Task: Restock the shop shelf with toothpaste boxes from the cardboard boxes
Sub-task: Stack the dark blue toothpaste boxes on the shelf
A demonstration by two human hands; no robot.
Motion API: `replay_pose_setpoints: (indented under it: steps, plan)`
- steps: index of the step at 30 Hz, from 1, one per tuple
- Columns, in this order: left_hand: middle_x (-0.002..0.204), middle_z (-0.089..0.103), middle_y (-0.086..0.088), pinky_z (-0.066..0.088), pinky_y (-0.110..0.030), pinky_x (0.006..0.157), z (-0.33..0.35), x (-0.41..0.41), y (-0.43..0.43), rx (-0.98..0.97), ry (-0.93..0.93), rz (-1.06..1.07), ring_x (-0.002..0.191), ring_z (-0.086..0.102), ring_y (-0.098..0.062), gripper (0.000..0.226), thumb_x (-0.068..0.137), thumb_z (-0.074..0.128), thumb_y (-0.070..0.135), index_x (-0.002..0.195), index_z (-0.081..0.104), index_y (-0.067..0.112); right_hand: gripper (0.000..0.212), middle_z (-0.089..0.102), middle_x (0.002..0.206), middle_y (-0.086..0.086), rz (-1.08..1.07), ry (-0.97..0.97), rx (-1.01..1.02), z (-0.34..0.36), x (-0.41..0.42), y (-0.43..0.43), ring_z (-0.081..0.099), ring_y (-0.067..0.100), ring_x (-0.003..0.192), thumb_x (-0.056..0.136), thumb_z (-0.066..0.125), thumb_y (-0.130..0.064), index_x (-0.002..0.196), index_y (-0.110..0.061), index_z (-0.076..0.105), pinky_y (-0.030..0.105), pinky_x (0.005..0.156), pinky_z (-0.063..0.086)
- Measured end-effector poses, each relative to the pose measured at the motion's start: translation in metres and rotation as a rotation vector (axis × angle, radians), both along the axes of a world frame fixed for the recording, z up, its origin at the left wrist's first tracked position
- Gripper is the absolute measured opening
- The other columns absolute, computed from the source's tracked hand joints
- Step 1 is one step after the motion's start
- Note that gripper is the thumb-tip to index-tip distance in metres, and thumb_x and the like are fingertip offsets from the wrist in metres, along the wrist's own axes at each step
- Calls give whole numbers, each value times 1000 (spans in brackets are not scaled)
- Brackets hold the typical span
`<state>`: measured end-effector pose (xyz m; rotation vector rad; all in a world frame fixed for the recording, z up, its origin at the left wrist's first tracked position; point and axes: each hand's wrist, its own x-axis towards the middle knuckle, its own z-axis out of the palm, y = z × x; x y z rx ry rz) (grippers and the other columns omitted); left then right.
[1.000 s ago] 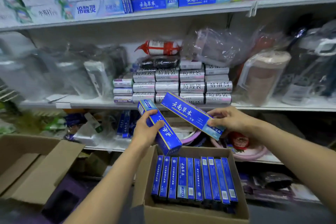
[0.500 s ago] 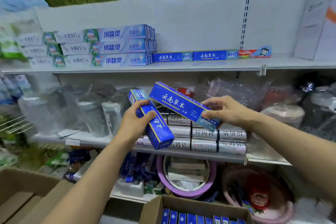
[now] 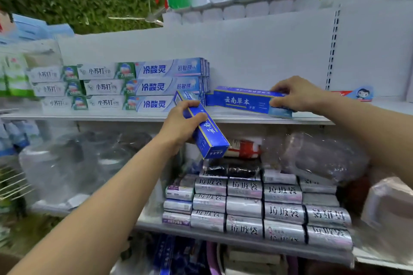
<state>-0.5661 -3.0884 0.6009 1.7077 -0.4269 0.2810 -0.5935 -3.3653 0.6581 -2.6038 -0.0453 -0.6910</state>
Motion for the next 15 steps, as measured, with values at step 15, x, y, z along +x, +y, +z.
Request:
replay_pose_setpoints:
  steps: [15]
  plan:
    - [111, 62, -14, 45, -18, 41, 6, 53, -10, -147, 52, 21, 53, 62, -6, 32, 89, 65, 13, 119, 57, 21, 47, 44, 129, 8, -179, 25, -318, -9, 104, 12, 41, 29, 120, 92, 51, -5, 132, -29, 56, 37, 82, 41]
